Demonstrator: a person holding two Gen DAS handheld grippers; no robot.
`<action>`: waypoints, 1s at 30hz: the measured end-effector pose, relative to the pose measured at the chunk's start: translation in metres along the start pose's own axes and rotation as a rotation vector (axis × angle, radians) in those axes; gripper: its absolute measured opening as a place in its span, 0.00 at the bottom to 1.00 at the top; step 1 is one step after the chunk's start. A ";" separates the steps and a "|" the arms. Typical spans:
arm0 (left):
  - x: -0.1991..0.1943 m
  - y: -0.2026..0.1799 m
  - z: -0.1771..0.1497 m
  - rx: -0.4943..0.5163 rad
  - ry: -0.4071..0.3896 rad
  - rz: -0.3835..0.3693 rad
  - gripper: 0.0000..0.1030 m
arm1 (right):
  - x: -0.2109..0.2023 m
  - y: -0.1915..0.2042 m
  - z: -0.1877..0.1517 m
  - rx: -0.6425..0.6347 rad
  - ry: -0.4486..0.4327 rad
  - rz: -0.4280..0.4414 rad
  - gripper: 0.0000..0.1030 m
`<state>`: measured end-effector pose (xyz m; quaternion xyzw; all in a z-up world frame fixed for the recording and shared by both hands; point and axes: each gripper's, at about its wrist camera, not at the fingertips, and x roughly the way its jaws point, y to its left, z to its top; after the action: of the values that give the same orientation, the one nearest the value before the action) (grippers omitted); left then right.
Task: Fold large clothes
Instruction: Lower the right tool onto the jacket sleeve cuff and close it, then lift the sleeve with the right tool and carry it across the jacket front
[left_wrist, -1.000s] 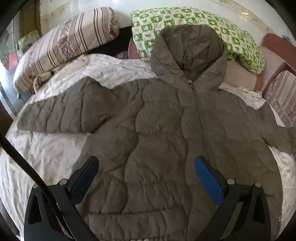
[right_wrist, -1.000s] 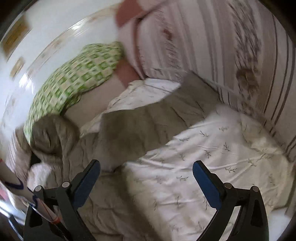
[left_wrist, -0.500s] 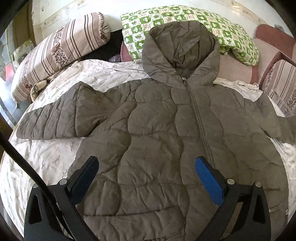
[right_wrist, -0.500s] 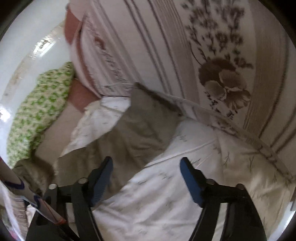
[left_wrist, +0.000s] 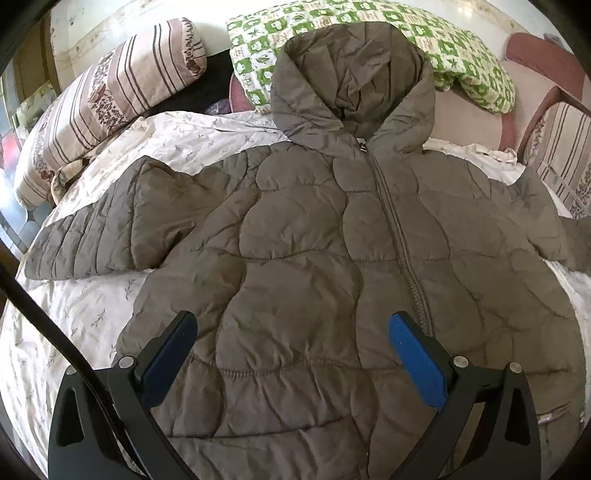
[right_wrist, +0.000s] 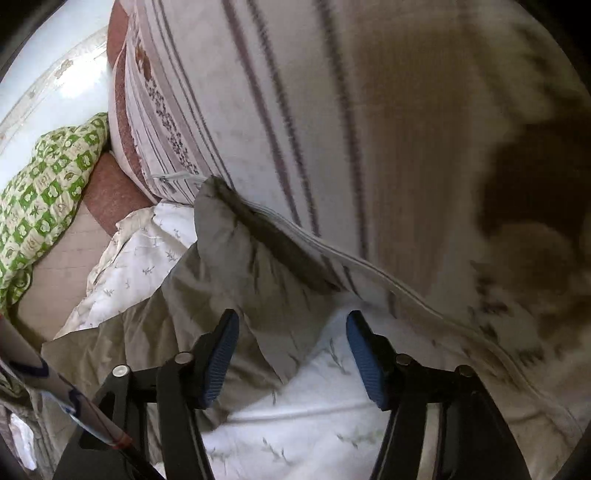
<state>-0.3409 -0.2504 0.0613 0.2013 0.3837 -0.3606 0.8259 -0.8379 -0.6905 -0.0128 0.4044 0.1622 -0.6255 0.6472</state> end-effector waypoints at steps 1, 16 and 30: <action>0.002 -0.001 0.000 0.006 0.003 0.002 1.00 | 0.004 0.002 0.000 -0.009 0.013 0.006 0.30; -0.008 -0.003 -0.002 0.021 -0.038 0.024 1.00 | -0.152 0.079 0.013 -0.067 -0.308 0.069 0.16; -0.017 0.003 0.000 -0.005 -0.064 0.039 1.00 | -0.269 0.170 -0.027 -0.202 -0.374 0.331 0.16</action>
<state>-0.3459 -0.2411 0.0750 0.1952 0.3540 -0.3500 0.8451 -0.7142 -0.5067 0.2178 0.2361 0.0331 -0.5554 0.7967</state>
